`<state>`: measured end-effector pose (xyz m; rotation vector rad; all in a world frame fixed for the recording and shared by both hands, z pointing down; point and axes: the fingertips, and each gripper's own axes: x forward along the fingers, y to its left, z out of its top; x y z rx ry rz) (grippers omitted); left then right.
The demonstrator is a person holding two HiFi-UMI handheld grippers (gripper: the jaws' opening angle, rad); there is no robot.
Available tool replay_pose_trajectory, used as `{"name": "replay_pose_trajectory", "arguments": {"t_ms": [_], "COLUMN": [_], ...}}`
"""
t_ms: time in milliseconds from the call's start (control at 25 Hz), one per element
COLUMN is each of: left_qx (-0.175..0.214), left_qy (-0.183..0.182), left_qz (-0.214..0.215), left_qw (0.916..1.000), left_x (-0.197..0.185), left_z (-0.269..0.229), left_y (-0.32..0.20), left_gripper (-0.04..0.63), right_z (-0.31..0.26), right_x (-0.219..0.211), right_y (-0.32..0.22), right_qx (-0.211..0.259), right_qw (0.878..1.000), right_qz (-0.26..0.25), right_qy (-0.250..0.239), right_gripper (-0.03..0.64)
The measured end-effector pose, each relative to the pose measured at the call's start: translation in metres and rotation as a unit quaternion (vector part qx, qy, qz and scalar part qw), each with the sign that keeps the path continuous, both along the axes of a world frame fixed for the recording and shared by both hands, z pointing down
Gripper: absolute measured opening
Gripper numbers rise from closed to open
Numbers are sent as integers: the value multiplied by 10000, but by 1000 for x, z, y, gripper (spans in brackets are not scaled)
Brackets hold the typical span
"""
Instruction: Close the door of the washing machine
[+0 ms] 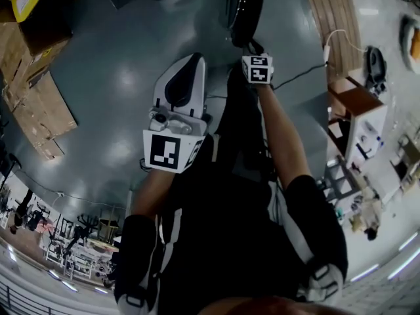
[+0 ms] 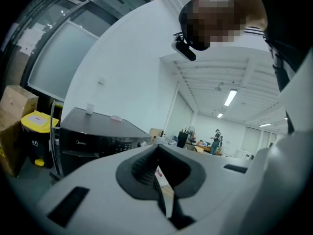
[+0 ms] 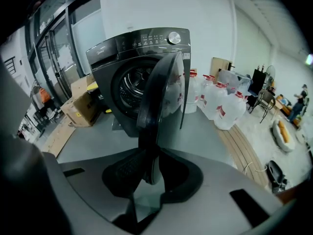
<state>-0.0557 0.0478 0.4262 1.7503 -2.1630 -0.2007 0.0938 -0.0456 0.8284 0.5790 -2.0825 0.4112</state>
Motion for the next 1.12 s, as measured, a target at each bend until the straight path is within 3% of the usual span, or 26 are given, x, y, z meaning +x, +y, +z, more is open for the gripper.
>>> {"name": "replay_pose_trajectory", "arguments": {"t_ms": [400, 680, 1120], "left_qx": [172, 91, -43], "left_qy": [21, 28, -102], "left_qz": [-220, -322, -935], "left_qw": [9996, 9994, 9956], "left_x": [-54, -95, -138], "left_z": [4, 21, 32], "left_y": [51, 77, 102], "left_gripper": [6, 6, 6], "right_z": [5, 10, 6], "right_x": [-49, -95, -151], "right_y": [28, 49, 64], "right_qx": [-32, -208, -357], "right_qw": [9995, 9984, 9941], "right_qz": [299, 474, 1010], "right_qy": [-124, -205, -163], "right_gripper": [78, 86, 89]}}
